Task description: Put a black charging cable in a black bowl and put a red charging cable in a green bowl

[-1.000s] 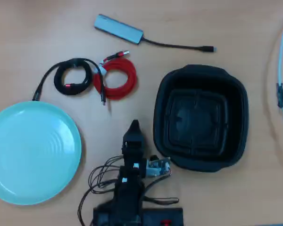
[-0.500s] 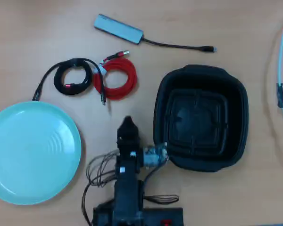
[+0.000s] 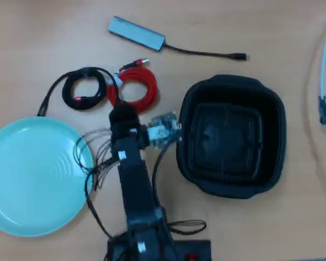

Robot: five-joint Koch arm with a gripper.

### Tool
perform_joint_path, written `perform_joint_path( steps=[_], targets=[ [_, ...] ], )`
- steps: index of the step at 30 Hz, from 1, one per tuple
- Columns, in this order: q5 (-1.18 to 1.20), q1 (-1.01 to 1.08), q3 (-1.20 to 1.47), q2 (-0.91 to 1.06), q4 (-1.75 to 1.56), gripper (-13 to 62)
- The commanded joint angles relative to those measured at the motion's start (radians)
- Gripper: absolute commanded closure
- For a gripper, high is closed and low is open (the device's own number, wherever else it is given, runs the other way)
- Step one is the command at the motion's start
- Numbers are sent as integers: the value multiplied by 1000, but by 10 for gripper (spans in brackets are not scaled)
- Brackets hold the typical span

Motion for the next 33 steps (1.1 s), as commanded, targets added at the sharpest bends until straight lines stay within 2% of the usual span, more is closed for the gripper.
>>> perform_joint_path(
  steps=[1,6,8,13,17,22,28,33],
  targets=[
    [2,-15,-307,-178,147,160],
    [209,-130,-598,-370,268,149],
    [282,-201,-632,-433,272,149],
    [233,-405,-692,-577,242,157],
    [204,-489,-873,-796,232,156],
    [213,-468,-1101,-930,341,160],
    [466,-356,-1117,-988,364,159],
    [465,-301,-1114,-1034,388,158]
  ],
)
